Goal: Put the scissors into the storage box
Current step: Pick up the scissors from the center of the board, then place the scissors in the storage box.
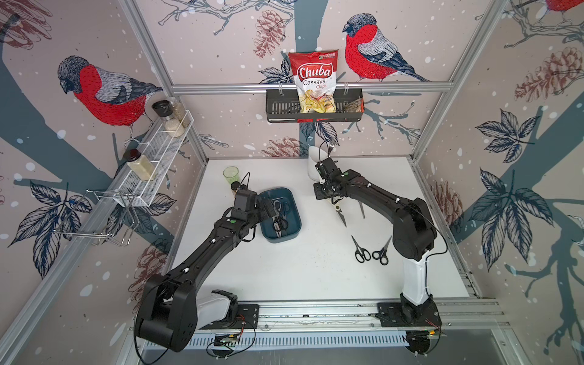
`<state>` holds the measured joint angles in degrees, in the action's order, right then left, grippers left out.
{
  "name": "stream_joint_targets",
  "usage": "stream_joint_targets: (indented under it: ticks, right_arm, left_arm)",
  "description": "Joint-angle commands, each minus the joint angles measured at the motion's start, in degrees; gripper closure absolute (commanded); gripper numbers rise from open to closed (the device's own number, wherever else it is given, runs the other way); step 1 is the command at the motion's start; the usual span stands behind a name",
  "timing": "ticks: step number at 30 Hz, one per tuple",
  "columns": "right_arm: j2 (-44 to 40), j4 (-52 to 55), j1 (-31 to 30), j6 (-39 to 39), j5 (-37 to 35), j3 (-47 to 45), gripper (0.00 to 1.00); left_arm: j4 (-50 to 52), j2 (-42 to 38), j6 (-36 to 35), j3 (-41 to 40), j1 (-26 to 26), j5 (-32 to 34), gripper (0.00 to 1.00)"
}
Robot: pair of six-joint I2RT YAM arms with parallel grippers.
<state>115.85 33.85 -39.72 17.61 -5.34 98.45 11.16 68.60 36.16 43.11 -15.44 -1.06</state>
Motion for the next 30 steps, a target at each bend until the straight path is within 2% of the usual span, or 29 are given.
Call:
stream_joint_targets:
  ticks: [1,6,10,21,30]
  right_arm:
    - [-0.2,-4.2,-1.8,4.3,2.4,2.1,1.00]
    - [0.5,-9.8,-3.8,8.6,5.6,5.1,1.00]
    - [1.4,-14.1,-5.2,11.3,7.1,7.1,1.00]
    - [4.9,-26.8,-8.8,19.7,9.7,6.5,1.00]
    - [10.9,-30.7,-10.2,23.9,11.7,9.2,1.00]
  left_arm:
    - [1.1,-2.8,-1.6,-1.4,1.7,1.0,0.05]
    - [1.5,-6.2,-2.3,-5.1,4.9,2.7,0.05]
    - [0.3,-7.6,-1.2,-7.9,6.8,1.5,0.05]
    - [-2.3,-8.5,0.1,-10.2,8.1,-0.4,0.05]
    - [-2.9,-10.0,0.3,-10.9,8.4,-0.7,0.05]
